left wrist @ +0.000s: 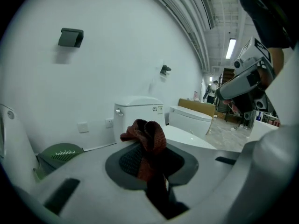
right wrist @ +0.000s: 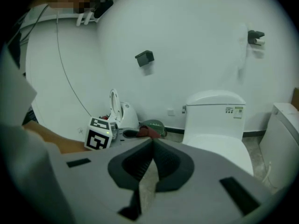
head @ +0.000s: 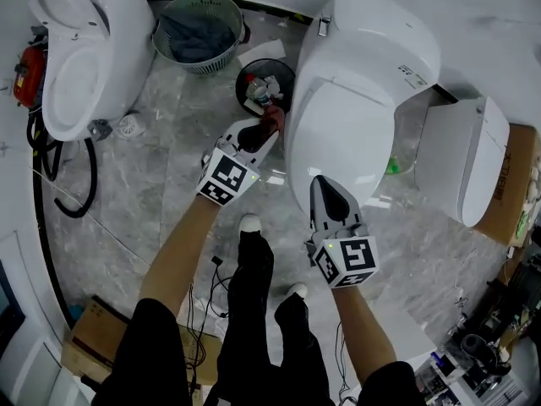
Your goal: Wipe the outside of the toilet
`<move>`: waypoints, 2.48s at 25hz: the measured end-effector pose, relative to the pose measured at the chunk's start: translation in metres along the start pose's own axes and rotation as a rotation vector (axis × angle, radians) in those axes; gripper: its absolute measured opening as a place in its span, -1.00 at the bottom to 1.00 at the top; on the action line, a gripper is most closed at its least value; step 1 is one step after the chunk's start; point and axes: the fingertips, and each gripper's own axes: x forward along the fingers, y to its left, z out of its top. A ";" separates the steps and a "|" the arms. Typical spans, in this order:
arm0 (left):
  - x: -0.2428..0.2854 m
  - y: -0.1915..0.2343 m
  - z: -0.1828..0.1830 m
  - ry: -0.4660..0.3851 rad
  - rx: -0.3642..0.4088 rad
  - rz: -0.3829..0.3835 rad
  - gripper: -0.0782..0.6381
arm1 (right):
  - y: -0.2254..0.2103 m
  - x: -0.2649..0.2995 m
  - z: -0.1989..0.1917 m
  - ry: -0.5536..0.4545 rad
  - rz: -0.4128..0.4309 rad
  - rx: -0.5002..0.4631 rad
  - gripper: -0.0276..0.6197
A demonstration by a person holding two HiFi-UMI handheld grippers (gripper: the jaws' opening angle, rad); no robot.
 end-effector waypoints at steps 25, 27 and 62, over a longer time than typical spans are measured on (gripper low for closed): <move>0.213 0.058 -0.163 0.160 0.056 -0.145 -0.62 | -0.078 0.056 -0.135 0.062 -0.085 0.061 -0.93; 0.212 0.056 -0.163 0.163 0.064 -0.153 -0.63 | -0.083 0.050 -0.141 0.064 -0.094 0.065 -0.93; 0.129 -0.068 -0.226 0.208 0.047 -0.095 -0.64 | -0.070 -0.043 -0.200 0.031 -0.079 0.107 -0.92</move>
